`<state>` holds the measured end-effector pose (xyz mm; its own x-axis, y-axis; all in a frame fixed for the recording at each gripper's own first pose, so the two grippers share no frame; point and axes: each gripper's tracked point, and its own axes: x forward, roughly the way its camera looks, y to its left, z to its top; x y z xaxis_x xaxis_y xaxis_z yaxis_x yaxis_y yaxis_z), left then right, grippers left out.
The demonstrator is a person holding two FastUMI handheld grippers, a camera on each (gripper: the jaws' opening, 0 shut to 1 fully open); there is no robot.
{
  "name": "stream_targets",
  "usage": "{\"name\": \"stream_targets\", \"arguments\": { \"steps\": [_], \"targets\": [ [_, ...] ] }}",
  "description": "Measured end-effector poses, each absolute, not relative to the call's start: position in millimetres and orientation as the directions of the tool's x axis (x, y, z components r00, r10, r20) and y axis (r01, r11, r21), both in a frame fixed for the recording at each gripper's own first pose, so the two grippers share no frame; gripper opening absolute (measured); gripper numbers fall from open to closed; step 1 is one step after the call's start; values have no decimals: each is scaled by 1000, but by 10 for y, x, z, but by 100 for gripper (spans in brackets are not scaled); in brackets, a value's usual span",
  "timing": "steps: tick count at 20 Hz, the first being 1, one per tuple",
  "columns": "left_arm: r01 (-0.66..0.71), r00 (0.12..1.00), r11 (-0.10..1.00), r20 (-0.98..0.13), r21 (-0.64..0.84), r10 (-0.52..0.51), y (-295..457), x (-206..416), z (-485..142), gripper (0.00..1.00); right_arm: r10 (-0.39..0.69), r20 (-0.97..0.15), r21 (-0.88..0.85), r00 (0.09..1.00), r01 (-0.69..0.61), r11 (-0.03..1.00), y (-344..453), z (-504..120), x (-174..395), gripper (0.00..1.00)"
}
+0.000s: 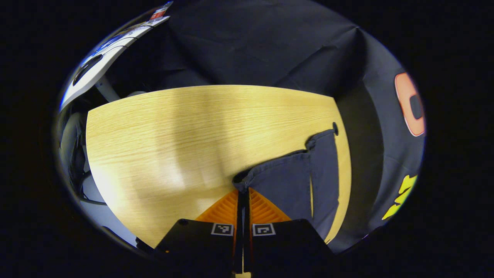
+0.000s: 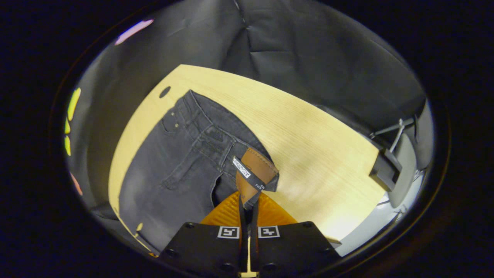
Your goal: Grasp the waist and the cuffs of the jeans and fold them to make the two legs overlap; first hold the waist and fold one-third of the jeans toward the cuffs, then hold the cuffs and fold the remaining one-third in the same direction to finish folding.
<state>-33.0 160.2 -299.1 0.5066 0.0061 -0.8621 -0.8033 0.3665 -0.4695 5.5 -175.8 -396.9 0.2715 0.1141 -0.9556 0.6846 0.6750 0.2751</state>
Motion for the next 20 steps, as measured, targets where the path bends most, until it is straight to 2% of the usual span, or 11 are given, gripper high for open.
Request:
{"name": "stream_targets", "arguments": {
  "steps": [2,7,12,16,20],
  "targets": [
    [-773,564,350,-826,-529,-3,1501,-338,-2716,3,166,-930,356,329,685,635,-1666,-3730,108,1],
    [-742,655,188,-756,-644,-6,1430,-173,-2173,3,288,-872,489,395,702,518,-1484,-3214,317,1],
    [-737,665,152,-747,-659,-18,1419,205,-1956,3,387,-826,550,410,734,398,-1449,-2946,788,1],
    [-754,655,38,-755,-656,-37,1411,495,-1930,3,420,-810,558,409,756,341,-1542,-2928,1146,1],
    [-768,640,-6,-768,-640,-13,1514,721,-1886,4,473,-784,560,403,789,254,-1544,-2906,1493,1]
  ]
}}
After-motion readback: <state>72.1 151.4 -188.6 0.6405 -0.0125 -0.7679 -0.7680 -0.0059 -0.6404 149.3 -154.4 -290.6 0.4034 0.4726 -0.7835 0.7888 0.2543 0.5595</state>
